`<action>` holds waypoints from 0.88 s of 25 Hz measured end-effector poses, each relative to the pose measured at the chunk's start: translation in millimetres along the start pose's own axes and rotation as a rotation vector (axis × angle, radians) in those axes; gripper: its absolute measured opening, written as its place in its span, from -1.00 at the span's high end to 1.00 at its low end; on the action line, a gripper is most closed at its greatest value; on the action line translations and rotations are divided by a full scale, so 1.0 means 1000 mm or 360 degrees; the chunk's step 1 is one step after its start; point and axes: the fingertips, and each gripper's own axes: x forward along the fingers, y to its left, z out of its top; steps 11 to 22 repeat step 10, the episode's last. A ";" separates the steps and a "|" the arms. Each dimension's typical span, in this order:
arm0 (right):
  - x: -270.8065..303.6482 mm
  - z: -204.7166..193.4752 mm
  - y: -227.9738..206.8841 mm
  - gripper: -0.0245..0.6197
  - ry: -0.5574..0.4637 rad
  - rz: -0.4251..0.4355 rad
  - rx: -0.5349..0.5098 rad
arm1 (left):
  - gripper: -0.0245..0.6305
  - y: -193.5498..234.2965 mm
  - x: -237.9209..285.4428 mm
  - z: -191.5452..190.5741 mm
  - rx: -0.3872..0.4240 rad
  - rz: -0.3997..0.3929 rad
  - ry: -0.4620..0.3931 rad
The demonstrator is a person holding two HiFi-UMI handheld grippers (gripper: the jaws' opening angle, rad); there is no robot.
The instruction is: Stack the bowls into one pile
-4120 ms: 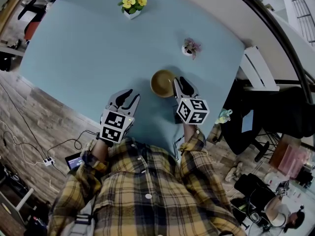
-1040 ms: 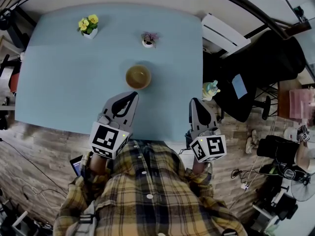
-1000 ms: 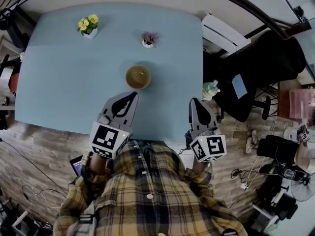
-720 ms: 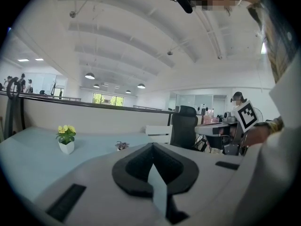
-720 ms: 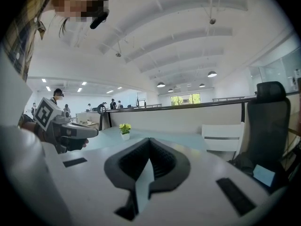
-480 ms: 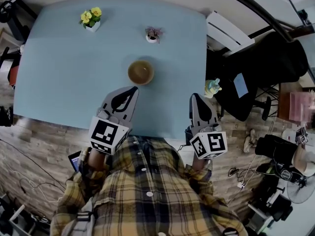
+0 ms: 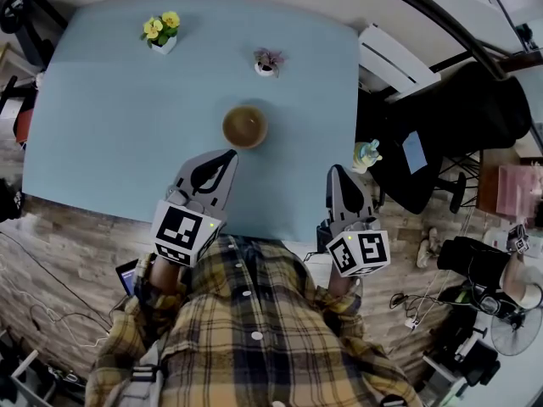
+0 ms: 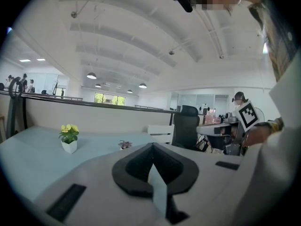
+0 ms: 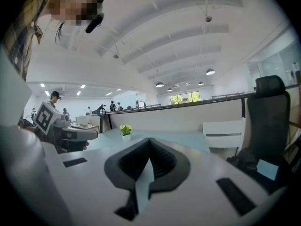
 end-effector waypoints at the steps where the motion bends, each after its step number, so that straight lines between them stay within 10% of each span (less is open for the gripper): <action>1: 0.000 0.001 0.000 0.92 -0.0003 -0.0004 0.0006 | 0.95 0.001 0.000 0.000 -0.0002 0.0000 0.0000; 22: 0.003 0.001 -0.002 0.92 -0.0011 -0.0012 -0.0001 | 0.95 0.004 0.000 0.002 -0.0006 -0.0001 -0.0006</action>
